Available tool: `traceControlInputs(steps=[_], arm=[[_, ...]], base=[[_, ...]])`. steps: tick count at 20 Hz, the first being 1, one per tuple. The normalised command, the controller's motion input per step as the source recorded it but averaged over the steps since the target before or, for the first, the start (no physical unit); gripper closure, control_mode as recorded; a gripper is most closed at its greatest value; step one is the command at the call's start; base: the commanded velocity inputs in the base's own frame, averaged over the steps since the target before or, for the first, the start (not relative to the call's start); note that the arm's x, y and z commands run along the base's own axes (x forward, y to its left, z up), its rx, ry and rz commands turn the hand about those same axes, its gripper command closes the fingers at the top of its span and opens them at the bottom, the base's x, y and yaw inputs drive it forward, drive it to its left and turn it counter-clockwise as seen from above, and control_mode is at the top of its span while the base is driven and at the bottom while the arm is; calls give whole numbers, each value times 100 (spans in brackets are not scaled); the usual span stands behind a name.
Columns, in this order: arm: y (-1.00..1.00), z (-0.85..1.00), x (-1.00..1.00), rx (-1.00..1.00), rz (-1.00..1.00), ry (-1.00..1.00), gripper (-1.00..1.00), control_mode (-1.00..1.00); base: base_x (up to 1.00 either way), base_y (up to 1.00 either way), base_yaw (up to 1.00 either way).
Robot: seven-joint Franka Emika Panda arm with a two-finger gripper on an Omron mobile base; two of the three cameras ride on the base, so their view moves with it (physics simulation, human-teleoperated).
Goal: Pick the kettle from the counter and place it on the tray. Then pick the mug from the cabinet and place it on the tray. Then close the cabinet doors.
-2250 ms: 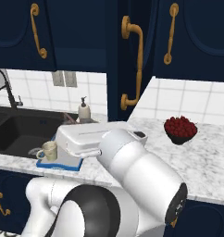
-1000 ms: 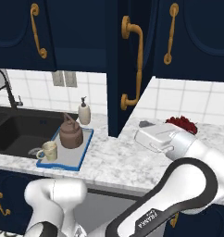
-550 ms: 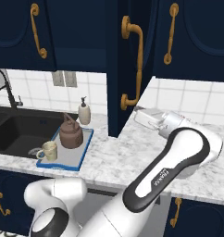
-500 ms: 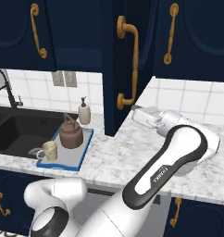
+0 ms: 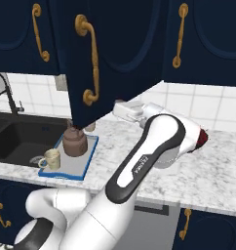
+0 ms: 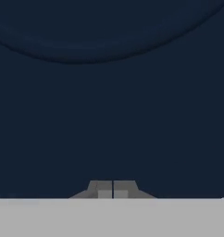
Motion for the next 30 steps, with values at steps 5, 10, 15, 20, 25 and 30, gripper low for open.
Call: traceControlInputs(steps=[5,10,15,20,25,30], arm=[[11,12,39,0,-8,0,100,-100],[0,45,56,0,-3,6,100,-100],[3,43,76,0,-2,6,100,-100],[41,0,79,0,-10,-5,100,-100],[72,0,68,0,-19,-2,100,-100],[80,0,59,-4,-33,2,100,-100]], base=[[0,0,0],[0,0,0],[0,0,0],[0,0,0],[0,0,0],[0,0,0]])
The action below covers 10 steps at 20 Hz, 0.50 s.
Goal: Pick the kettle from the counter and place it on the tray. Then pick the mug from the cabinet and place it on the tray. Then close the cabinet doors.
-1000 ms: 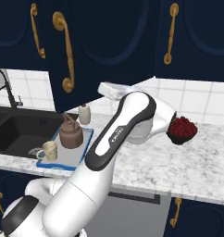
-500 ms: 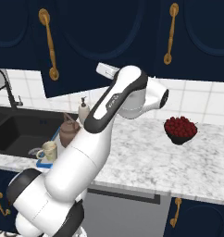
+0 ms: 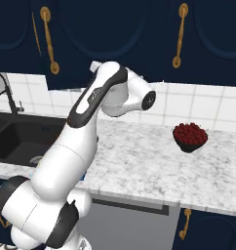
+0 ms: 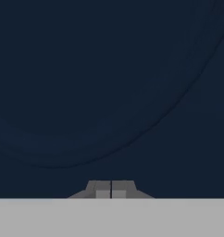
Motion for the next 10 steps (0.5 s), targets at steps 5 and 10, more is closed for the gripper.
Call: traceControlInputs(steps=[5,10], arm=[[75,0,69,-5,-33,5,100,-100],[47,0,80,0,-26,8,100,-100]], base=[[0,0,0],[0,0,0]])
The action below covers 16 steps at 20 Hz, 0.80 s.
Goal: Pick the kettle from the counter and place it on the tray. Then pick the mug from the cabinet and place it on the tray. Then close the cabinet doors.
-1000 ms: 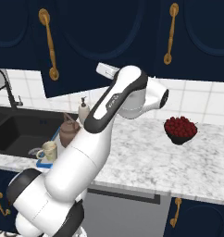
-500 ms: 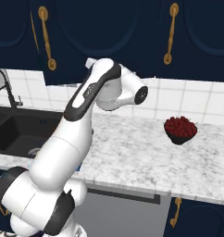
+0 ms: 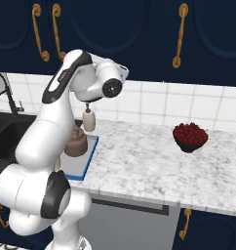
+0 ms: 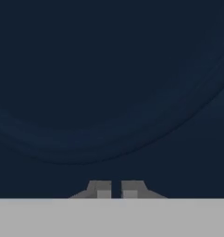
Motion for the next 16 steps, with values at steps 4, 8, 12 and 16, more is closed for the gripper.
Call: traceControlInputs(steps=[4,8,12,16], arm=[[23,0,78,0,-17,6,100,-100],[7,0,76,0,-13,4,100,-100],[3,0,65,0,-12,6,100,-100],[0,0,45,0,-11,12,100,-100]], base=[[0,0,0],[0,0,0],[0,0,0],[0,0,0]])
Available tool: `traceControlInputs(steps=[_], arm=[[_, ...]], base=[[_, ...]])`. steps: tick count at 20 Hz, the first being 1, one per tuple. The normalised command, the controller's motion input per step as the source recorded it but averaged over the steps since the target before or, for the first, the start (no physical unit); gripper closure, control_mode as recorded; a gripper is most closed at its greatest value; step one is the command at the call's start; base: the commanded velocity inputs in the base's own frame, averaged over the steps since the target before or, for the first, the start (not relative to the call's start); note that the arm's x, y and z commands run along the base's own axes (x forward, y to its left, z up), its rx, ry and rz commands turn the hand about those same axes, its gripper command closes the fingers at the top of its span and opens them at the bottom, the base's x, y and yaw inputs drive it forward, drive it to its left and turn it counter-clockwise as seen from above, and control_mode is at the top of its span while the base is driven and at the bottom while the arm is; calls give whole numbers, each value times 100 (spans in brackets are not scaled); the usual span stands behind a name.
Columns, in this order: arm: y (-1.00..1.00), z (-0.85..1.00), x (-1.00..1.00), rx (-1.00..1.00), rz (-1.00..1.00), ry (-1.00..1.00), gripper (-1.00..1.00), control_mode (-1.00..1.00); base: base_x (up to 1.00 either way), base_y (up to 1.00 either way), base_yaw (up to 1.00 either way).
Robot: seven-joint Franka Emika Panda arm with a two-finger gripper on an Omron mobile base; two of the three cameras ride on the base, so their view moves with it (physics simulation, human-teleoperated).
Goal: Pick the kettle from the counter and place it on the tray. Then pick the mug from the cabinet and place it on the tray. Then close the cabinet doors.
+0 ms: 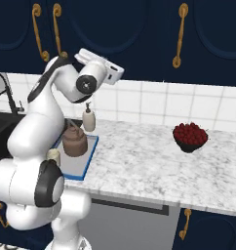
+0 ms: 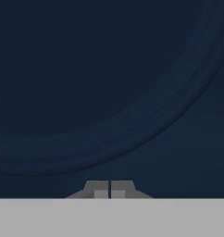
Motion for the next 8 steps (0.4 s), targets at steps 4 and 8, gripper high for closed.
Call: traceControlInputs(steps=[4,8], arm=[[0,0,43,0,-8,21,100,-100],[0,15,15,-3,-1,38,100,-100]], base=[[0,0,0],[0,0,0]])
